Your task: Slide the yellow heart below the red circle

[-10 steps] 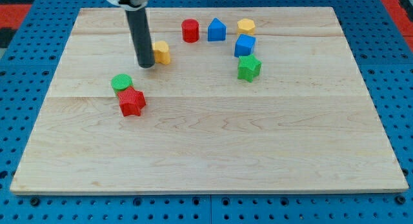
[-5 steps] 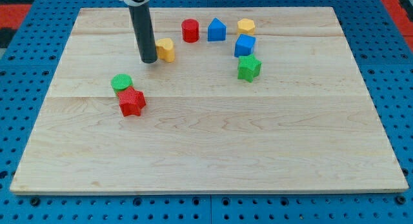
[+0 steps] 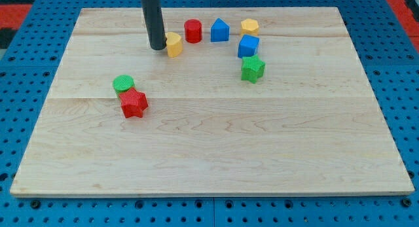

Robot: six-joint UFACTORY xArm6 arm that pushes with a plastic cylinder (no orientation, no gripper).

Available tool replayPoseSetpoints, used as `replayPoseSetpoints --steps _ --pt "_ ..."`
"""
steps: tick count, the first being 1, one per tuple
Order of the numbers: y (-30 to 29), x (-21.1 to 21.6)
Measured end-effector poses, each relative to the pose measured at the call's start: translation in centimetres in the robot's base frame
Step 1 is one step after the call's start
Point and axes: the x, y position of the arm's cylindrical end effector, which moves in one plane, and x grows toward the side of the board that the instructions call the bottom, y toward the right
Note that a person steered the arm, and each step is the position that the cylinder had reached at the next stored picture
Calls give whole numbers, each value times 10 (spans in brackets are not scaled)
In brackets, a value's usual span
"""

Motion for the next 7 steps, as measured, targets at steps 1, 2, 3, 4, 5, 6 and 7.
replayPoseSetpoints --steps 1,2,3,4,5,6,7 --pt "-2 -5" --pt "-20 -5" --pt "-20 -7" --pt "-11 -7" --pt "8 -7" --pt "10 -7" --pt "11 -7"
